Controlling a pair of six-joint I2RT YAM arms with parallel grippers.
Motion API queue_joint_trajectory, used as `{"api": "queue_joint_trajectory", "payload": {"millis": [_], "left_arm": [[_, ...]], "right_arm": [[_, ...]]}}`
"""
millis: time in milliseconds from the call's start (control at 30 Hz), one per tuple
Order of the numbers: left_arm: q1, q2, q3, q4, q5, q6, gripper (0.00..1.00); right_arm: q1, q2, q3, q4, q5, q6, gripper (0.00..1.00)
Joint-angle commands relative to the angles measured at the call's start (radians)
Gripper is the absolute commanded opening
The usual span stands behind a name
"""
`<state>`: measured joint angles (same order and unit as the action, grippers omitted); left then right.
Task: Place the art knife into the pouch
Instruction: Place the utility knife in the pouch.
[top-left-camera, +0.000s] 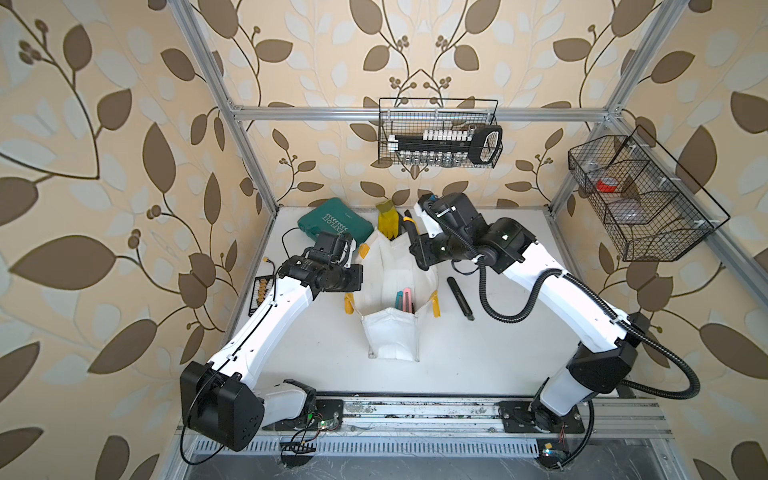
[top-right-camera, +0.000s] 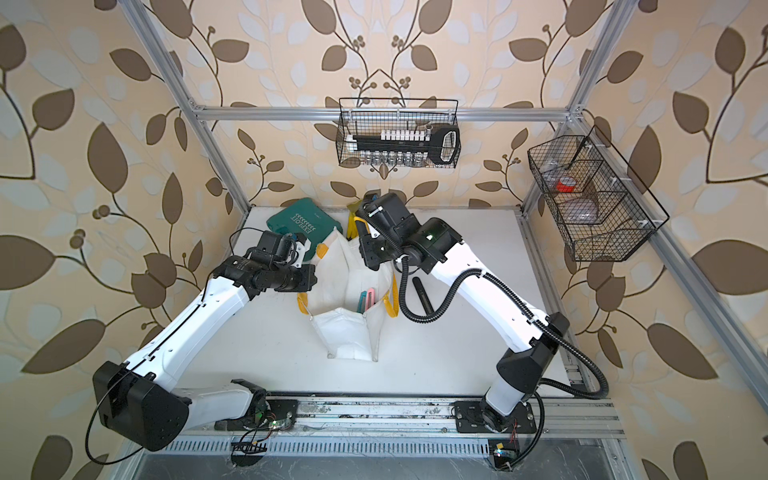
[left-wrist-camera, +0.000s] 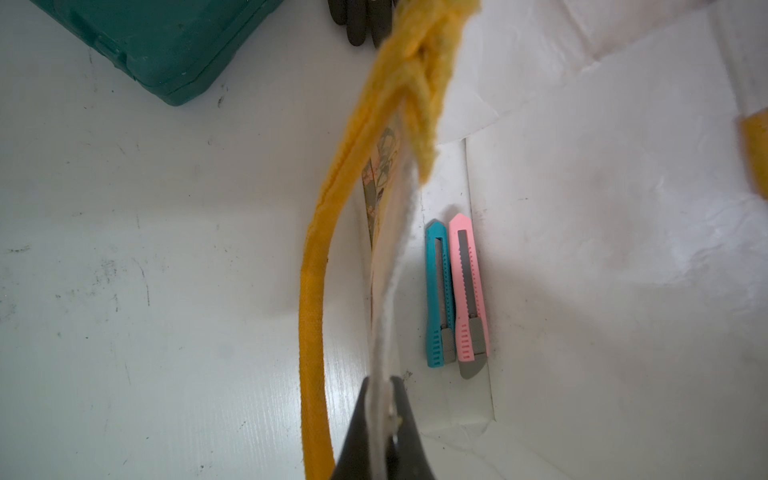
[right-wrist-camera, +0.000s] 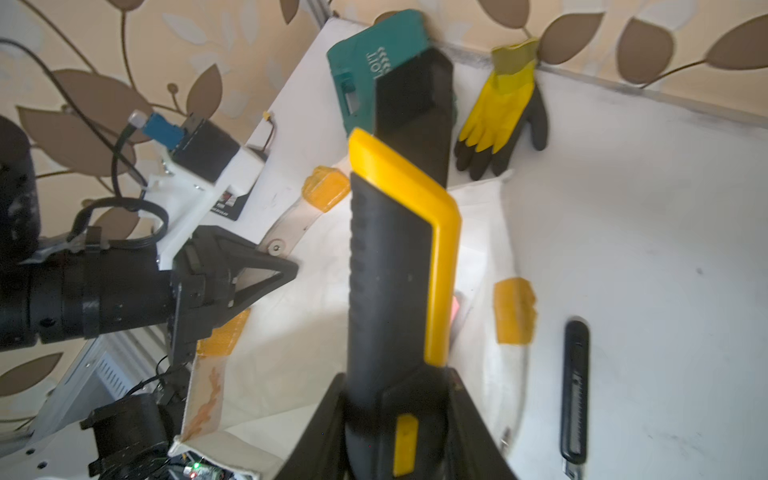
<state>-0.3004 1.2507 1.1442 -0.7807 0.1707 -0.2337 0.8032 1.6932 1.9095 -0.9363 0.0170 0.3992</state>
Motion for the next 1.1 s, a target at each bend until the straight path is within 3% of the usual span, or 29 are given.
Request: {"api": "queue_joint_trajectory", "payload": {"millis": [0, 333, 600, 1067], "left_arm": [[-0.003, -0.004, 0.005, 0.011, -0.018, 0.026, 0.00], [-0.003, -0.005, 0.006, 0.009, -0.019, 0.027, 0.00], [-0.004, -0.004, 0.006, 0.009, -0.020, 0.027, 0.00], [-0.004, -0.004, 0.006, 0.009, -0.024, 0.026, 0.00]], "right_arm": [[0.029, 0.047, -0.050, 0.090, -0.127, -0.002, 0.00], [0.056, 0.195, -0.119, 0.087, -0.184, -0.049, 0.00], [0.062, 0.299, -0.119, 0.009, -0.082, -0.125, 0.00], [0.054, 0.520, 0.029, -0.245, 0.068, -0.237, 0.00]]}}
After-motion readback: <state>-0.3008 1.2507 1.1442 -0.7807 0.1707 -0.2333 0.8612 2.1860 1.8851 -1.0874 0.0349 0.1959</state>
